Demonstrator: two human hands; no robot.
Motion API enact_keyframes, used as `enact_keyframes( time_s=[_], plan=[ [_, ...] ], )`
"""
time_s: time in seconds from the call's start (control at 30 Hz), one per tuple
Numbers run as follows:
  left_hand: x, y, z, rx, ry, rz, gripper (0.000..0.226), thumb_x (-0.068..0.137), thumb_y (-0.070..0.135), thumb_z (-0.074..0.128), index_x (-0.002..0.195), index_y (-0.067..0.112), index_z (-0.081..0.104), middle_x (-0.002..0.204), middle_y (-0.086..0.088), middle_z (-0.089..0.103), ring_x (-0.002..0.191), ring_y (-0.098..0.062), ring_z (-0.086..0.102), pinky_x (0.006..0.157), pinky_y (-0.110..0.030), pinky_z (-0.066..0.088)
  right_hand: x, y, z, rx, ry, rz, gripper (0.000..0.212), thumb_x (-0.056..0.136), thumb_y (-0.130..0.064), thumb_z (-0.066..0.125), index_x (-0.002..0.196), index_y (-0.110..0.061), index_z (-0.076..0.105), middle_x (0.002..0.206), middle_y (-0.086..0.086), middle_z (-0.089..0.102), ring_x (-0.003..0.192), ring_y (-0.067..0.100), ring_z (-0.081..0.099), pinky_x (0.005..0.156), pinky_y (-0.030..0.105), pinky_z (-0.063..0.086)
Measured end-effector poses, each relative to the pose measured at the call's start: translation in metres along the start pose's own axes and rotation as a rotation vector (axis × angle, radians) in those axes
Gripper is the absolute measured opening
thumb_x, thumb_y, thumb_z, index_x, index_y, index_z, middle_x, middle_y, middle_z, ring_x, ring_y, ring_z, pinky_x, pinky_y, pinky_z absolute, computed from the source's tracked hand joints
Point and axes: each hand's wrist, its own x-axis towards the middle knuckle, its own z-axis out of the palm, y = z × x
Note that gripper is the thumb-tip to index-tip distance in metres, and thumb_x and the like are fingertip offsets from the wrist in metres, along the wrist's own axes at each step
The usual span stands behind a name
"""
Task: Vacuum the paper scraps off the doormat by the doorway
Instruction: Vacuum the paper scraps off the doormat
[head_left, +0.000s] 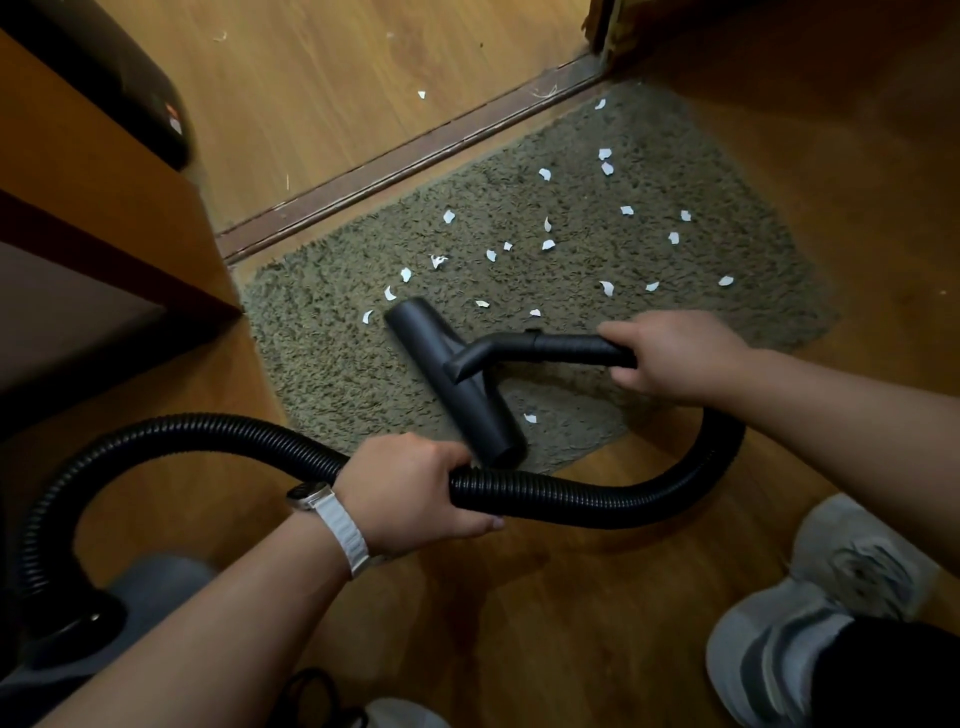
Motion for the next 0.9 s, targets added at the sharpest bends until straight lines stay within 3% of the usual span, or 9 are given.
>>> enact_keyframes(
  time_s=[0.13,0.2,0.3,0.43,0.67,0.9],
  plan=[
    [-0.001,0.003,-0.001,-0.052,-0.016,0.001,0.054,0.066,0.088,0.049,0.065,0.035,0.038,0.061,0.012,0.05,0.064,-0.009,0.058,0.062,-0.029,0.051,-0.003,0.006,-0.008,-0.018,-0.011,-0.103,0.024,0.086,-0.046,0.057,0.106,-0.034,0.053,0.088,-0.005,0.059,0.085,0.022,0.062,0.059,0.032,0.042],
    [-0.001,0.006,-0.002,-0.057,-0.002,-0.012,0.056,0.066,0.088,0.051,0.068,0.032,0.045,0.06,0.011,0.051,0.064,-0.01,0.059,0.063,-0.03,0.053,-0.007,0.023,-0.016,-0.002,-0.019,-0.105,0.021,0.084,-0.044,0.06,0.101,-0.034,0.054,0.084,-0.006,0.06,0.08,0.021,0.061,0.06,0.033,0.047],
    [0.0,0.009,-0.003,-0.06,0.037,-0.017,0.062,0.066,0.088,0.049,0.074,0.026,0.052,0.059,0.01,0.052,0.06,-0.01,0.057,0.06,-0.029,0.051,-0.015,0.046,-0.025,0.0,-0.032,-0.074,0.019,0.083,-0.041,0.063,0.1,-0.037,0.057,0.08,-0.01,0.061,0.075,0.016,0.058,0.062,0.033,0.049],
    [0.002,0.012,-0.003,-0.063,0.034,-0.019,0.061,0.069,0.087,0.051,0.072,0.026,0.048,0.058,0.01,0.051,0.058,-0.01,0.054,0.057,-0.028,0.048,-0.018,0.059,-0.02,-0.016,-0.064,-0.049,0.027,0.083,-0.042,0.064,0.109,-0.042,0.058,0.081,-0.01,0.062,0.074,0.016,0.058,0.059,0.031,0.044],
    [0.009,0.019,-0.005,-0.067,-0.01,-0.047,0.062,0.069,0.086,0.052,0.077,0.025,0.052,0.063,0.007,0.057,0.063,-0.013,0.059,0.06,-0.028,0.05,-0.028,0.083,-0.017,0.064,-0.049,0.12,0.015,0.083,-0.038,0.065,0.097,-0.037,0.059,0.074,-0.009,0.062,0.069,0.015,0.059,0.064,0.036,0.053],
    [0.01,0.017,-0.002,-0.02,-0.028,0.002,0.061,0.07,0.085,0.051,0.086,0.027,0.057,0.067,0.011,0.054,0.07,-0.012,0.059,0.069,-0.031,0.053,-0.021,0.049,-0.008,-0.024,-0.054,-0.045,0.022,0.085,-0.041,0.061,0.106,-0.034,0.057,0.082,-0.007,0.06,0.078,0.019,0.058,0.059,0.032,0.046]
  ],
)
